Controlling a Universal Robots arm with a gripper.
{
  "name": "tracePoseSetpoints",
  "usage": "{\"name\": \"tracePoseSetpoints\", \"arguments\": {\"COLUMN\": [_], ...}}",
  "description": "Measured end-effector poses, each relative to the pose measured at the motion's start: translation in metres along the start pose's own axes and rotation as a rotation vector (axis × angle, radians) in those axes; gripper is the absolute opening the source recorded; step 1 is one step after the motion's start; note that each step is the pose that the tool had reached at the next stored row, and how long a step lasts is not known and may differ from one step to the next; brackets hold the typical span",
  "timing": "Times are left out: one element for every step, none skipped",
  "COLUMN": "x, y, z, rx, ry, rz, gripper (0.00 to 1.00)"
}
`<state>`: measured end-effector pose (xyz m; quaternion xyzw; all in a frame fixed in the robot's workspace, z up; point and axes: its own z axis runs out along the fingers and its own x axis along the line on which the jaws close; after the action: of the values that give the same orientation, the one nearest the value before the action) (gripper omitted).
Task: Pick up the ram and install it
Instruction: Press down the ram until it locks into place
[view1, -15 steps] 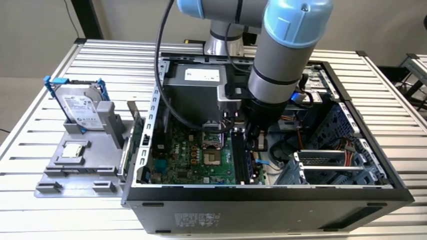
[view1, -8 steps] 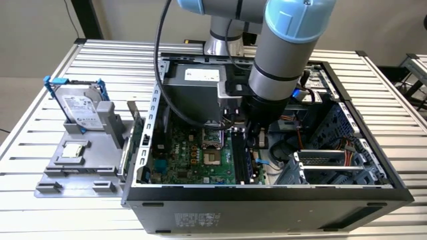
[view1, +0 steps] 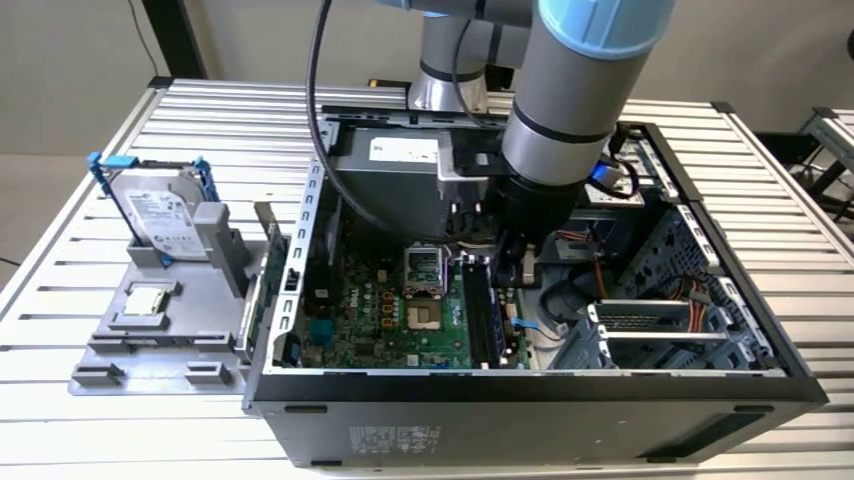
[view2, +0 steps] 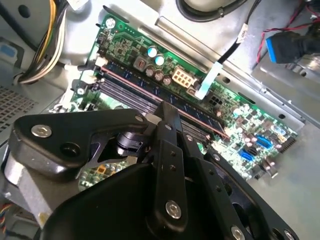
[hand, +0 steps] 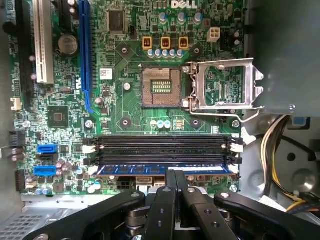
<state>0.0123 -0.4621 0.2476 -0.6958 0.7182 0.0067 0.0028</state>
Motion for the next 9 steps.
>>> {"name": "tracePoseSetpoints", "arguments": {"x": [0.0,-0.0001,-0.0001,-0.0001,-0.0002,-0.0002,-0.0003,-0.0003,-0.0004], "y": [0.0,0.0,0.0,0.0,0.0001,0.0001,0.0001,0.0001,0.0001], "z": [-0.0016,-0.004,-0.0067,-0.0095,-0.0125,-0.0159,-0.0188,-0.0217,-0.0244], "rx": [0.0,0.0001,0.0,0.0,0.0,-0.0001,-0.0001,-0.0001,0.0], "ry": [-0.0001,-0.0001,0.0001,0.0001,0.0,0.0,0.0,0.0,-0.0001], "rz": [0.0,0.0,0.0,0.0,0.0,0.0,0.0,0.0,0.0], "gripper": [0.0,0.0,0.0,0.0,0.0,0.0,0.0,0.0,0.0]}}
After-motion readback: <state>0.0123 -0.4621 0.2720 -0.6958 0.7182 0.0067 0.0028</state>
